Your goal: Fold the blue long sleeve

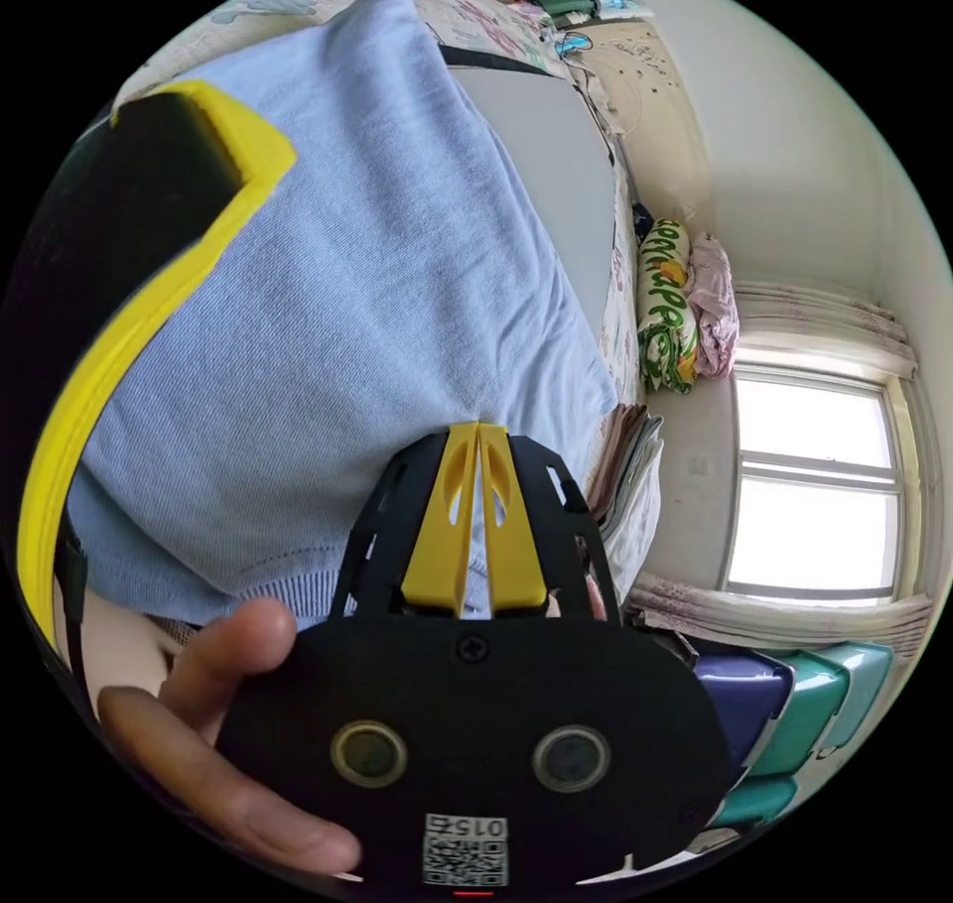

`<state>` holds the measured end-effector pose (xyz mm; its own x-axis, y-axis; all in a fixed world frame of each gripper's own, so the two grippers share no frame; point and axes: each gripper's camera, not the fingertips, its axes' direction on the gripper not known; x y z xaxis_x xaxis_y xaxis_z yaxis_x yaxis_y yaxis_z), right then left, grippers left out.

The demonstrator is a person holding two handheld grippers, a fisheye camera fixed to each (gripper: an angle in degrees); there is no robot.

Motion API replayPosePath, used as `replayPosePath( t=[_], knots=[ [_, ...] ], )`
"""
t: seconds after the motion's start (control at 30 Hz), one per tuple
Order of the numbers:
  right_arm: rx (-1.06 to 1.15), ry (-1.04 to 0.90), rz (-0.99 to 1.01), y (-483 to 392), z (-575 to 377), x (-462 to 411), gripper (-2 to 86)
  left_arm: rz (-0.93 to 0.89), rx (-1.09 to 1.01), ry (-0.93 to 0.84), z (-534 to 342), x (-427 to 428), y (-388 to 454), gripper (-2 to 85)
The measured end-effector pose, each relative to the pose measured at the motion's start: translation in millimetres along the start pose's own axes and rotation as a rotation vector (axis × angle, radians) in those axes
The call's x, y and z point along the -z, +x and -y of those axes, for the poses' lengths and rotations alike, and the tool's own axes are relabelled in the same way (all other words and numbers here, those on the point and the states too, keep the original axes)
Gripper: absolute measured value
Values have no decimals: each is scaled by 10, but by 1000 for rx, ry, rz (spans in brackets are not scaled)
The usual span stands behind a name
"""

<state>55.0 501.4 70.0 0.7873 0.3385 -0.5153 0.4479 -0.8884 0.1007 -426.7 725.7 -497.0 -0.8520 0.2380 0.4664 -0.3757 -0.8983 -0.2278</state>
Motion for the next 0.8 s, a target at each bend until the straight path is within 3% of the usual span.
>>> replayPosePath(
  t=[0.8],
  knots=[
    [-25, 16, 15, -17, -341, -1453, -6, 35, -36, -15, 197, 176, 91, -9]
  ],
)
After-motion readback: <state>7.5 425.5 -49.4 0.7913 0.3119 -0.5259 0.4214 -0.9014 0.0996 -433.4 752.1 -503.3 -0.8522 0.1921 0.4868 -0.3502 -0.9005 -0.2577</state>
